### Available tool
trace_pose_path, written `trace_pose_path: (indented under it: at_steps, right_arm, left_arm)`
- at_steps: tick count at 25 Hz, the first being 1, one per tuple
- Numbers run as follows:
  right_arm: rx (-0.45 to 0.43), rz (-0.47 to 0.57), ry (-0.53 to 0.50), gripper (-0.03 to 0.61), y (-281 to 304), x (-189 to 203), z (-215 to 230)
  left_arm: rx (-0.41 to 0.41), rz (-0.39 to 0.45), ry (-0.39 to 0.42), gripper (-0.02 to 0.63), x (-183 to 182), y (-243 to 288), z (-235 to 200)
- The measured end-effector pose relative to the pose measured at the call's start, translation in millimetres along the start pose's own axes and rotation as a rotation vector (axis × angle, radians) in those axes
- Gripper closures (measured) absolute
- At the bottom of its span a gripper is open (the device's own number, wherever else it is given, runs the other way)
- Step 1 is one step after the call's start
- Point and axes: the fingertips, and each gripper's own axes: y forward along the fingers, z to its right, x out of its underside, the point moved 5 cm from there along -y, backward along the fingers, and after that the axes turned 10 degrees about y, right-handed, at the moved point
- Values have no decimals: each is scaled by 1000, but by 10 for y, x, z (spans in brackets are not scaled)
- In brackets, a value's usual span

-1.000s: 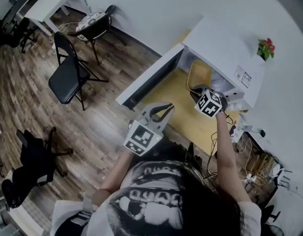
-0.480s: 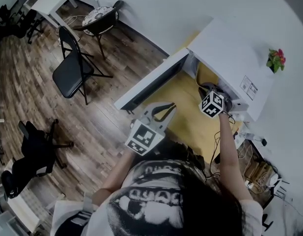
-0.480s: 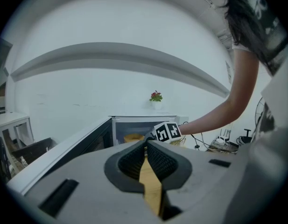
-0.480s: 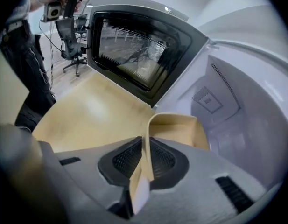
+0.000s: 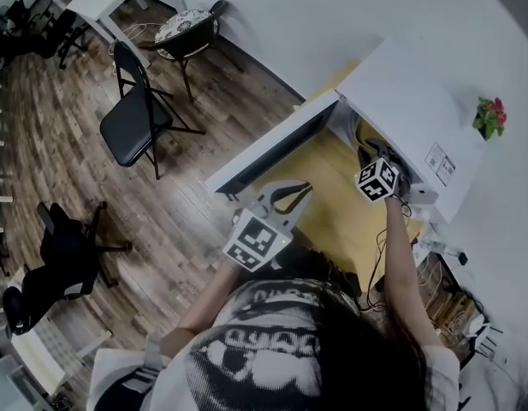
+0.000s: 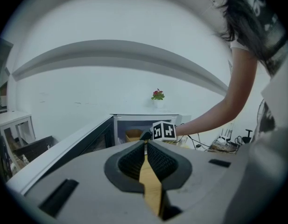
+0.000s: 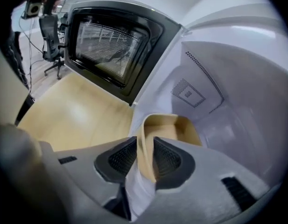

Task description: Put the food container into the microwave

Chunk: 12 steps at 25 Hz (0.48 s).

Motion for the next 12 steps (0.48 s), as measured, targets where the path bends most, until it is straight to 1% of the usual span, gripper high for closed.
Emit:
trace_pose_path:
  at_steps: [2, 6, 12]
  right_arm:
    - [6, 13, 19, 450, -37, -29, 5]
    - [26, 63, 71, 449, -234, -114, -26]
    - [2, 145, 187, 448, -644, -176, -320]
  left_arm:
    - [-5, -2, -3, 597, 10, -22, -17]
    - [-6, -2, -3, 597, 23, -81, -18]
    - [3, 3, 1, 597, 62, -221, 85]
